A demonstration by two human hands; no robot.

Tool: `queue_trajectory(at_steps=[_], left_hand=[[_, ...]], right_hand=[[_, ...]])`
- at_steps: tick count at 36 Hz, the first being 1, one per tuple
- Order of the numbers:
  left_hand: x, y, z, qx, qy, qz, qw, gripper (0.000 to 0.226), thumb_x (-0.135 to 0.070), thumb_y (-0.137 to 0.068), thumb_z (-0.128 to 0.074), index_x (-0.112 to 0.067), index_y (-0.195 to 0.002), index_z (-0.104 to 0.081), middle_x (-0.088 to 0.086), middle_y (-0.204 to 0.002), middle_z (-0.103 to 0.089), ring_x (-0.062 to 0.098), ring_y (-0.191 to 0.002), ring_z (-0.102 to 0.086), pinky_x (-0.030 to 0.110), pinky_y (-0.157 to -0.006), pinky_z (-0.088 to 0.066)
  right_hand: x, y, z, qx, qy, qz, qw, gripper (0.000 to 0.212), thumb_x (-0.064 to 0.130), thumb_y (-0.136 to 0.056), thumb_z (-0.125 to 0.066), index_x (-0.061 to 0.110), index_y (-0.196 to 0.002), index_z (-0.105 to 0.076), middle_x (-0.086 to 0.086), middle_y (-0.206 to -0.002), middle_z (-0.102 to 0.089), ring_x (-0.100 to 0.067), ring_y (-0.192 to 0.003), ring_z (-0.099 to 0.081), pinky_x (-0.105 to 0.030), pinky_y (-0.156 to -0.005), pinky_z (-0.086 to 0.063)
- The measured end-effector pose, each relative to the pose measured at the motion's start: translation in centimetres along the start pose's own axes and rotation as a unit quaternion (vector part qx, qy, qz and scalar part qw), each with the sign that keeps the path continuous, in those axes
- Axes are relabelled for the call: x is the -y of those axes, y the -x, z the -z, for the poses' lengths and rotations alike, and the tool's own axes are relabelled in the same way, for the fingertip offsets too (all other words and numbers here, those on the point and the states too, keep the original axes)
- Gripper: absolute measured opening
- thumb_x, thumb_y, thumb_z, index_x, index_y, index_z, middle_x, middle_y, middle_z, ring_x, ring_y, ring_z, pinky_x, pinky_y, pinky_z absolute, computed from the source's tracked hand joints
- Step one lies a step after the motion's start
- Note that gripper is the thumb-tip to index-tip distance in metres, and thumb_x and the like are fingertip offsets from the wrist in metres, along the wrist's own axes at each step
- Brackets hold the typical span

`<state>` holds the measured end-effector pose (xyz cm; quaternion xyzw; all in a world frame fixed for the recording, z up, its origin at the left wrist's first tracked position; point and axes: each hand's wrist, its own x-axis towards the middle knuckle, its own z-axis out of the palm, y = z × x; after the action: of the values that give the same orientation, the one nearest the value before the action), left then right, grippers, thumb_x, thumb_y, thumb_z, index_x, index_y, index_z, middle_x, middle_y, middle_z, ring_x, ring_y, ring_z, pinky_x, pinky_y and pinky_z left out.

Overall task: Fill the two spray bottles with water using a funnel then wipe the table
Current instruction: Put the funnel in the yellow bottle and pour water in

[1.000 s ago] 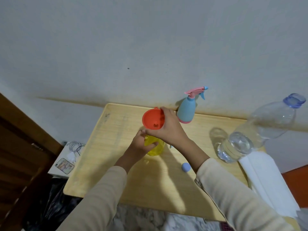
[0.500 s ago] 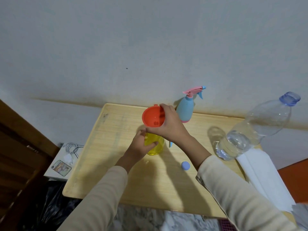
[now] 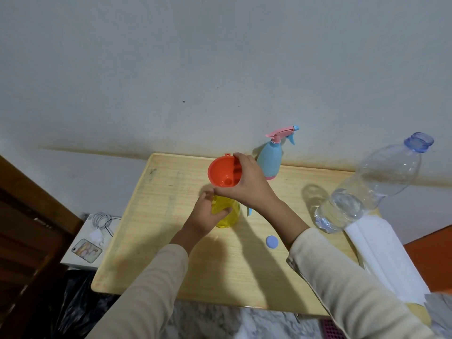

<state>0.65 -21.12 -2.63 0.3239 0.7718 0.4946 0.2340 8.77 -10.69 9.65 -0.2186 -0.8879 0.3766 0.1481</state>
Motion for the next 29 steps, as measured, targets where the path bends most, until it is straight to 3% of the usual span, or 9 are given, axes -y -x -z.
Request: queue_trajectory(at_steps=[4, 9, 15, 21, 25, 29], left_hand=[[-0.2, 0.0, 0.0, -0.001, 0.004, 0.003, 1.000, 0.051, -0.022, -0.081, -0.073, -0.020, -0.125, -0.048, 0.003, -0.124, -0.048, 0.017, -0.116, -0.051, 0.040, -0.104, -0.041], [-0.2, 0.2, 0.1, -0.022, 0.026, -0.021, 0.999, 0.043, -0.019, -0.077, -0.075, -0.046, -0.098, -0.049, 0.006, -0.121, -0.053, 0.017, -0.116, -0.053, 0.044, -0.104, -0.041], [-0.1, 0.2, 0.2, -0.022, 0.037, -0.039, 0.998, 0.043, -0.013, -0.077, -0.076, -0.045, -0.094, -0.053, 0.002, -0.114, -0.054, 0.019, -0.115, -0.054, 0.045, -0.102, -0.042], [0.4, 0.2, 0.2, -0.020, 0.027, -0.051, 0.998, 0.048, -0.015, -0.078, -0.075, -0.046, -0.102, -0.047, 0.002, -0.116, -0.052, 0.012, -0.110, -0.053, 0.034, -0.102, -0.042], [0.8, 0.1, 0.2, -0.002, 0.022, -0.049, 0.999, 0.046, -0.019, -0.079, -0.074, -0.031, -0.116, -0.050, 0.002, -0.118, -0.052, 0.013, -0.109, -0.053, 0.035, -0.100, -0.044], [1.0, 0.2, 0.2, 0.001, 0.009, -0.044, 0.999, 0.049, -0.027, -0.080, -0.074, -0.023, -0.124, -0.051, 0.000, -0.119, -0.052, 0.014, -0.112, -0.053, 0.034, -0.100, -0.044]], right_hand=[[-0.1, 0.1, -0.1, 0.005, 0.002, -0.003, 1.000, 0.094, 0.038, -0.061, -0.086, 0.015, -0.136, -0.036, -0.002, -0.127, -0.041, -0.013, -0.111, -0.041, -0.020, -0.085, -0.034], [-0.5, 0.2, -0.3, 0.017, 0.003, -0.009, 1.000, 0.098, 0.036, -0.060, -0.087, 0.016, -0.139, -0.032, -0.002, -0.133, -0.040, -0.016, -0.120, -0.041, -0.021, -0.086, -0.033], [-0.9, 0.4, -0.5, 0.012, -0.025, -0.030, 0.999, 0.097, 0.034, -0.055, -0.090, 0.017, -0.133, -0.035, 0.000, -0.129, -0.043, -0.014, -0.115, -0.044, -0.022, -0.084, -0.038], [-1.4, -0.1, -0.8, 0.013, -0.039, -0.057, 0.998, 0.095, 0.033, -0.056, -0.089, 0.020, -0.135, -0.039, -0.003, -0.130, -0.042, -0.013, -0.112, -0.044, -0.023, -0.087, -0.037], [-1.3, -0.3, -0.7, 0.016, -0.080, -0.100, 0.992, 0.093, 0.033, -0.056, -0.090, 0.020, -0.133, -0.040, -0.002, -0.130, -0.046, -0.017, -0.115, -0.049, -0.029, -0.091, -0.046], [-1.3, -0.2, 0.2, 0.006, -0.130, -0.140, 0.982, 0.092, 0.033, -0.058, -0.088, 0.018, -0.133, -0.038, 0.003, -0.125, -0.046, -0.013, -0.106, -0.047, -0.027, -0.084, -0.045]])
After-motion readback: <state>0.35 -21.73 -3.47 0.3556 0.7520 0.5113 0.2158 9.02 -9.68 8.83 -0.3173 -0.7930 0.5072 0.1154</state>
